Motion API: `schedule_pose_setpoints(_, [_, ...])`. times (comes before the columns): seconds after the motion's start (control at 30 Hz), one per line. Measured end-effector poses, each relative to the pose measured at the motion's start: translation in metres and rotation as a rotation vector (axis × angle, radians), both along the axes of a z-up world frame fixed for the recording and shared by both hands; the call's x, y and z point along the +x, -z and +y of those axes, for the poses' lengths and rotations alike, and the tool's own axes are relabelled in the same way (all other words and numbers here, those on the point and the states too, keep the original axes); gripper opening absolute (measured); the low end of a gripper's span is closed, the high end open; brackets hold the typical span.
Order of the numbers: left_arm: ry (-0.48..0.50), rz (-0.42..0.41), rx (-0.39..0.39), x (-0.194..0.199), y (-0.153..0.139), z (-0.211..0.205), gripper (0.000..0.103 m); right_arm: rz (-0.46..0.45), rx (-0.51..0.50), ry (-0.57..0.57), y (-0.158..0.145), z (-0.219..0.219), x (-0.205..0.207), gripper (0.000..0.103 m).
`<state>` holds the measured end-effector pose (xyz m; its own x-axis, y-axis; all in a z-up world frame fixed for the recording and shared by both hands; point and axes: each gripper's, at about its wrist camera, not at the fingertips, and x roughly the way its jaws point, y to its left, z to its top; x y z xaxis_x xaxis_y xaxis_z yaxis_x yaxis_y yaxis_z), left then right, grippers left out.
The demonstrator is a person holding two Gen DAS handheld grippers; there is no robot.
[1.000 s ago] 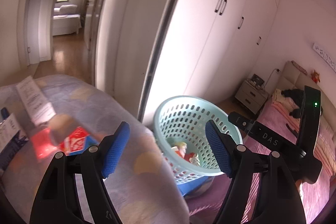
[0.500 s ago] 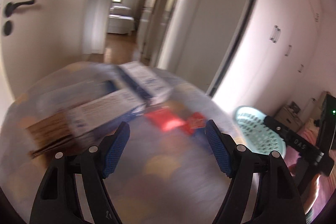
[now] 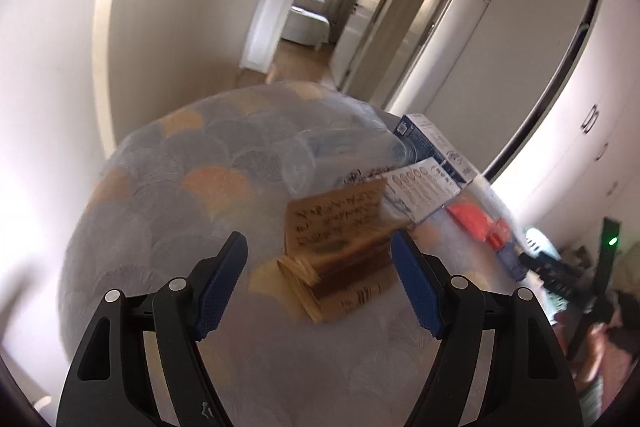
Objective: Collect trash
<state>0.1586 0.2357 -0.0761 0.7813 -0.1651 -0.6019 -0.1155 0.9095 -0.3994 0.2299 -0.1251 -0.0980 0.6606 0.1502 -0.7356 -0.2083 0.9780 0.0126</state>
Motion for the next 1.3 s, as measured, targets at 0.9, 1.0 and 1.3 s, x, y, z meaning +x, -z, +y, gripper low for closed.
schedule_pose_setpoints(0.9, [0.153,0.104,-0.025,0.002,0.022,-0.027,0.031,0.036,-0.055,-0.180,0.010,0.040,-0.002,0.063])
schedule_pose_setpoints(1.0, [0.149,0.093,-0.032,-0.008,0.021,-0.031,0.027,0.041,-0.011,-0.185,0.008,0.039,-0.012,0.063])
schedule_pose_setpoints(1.3, [0.170,0.040,0.011,-0.033,-0.001,-0.048,0.012,0.055,0.099,-0.138,-0.011,0.015,-0.043,0.063])
